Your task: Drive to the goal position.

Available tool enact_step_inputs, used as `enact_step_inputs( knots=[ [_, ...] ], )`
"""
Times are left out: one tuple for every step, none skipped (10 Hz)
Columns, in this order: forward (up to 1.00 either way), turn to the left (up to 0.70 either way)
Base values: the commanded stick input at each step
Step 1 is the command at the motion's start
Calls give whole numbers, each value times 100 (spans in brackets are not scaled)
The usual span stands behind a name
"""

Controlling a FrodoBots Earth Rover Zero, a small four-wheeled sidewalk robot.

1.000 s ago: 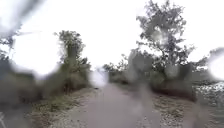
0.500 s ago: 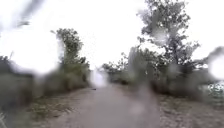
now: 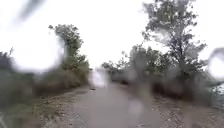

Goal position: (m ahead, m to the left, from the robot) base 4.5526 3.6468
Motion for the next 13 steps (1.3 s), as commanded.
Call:
enact_step_inputs(
  knots=[
    [70,0],
    [70,0],
    [70,0],
    [70,0],
    [70,0],
    [70,0],
    [70,0],
    [70,0],
    [70,0],
    [70,0],
    [70,0],
    [70,0],
    [70,0]
  ],
)
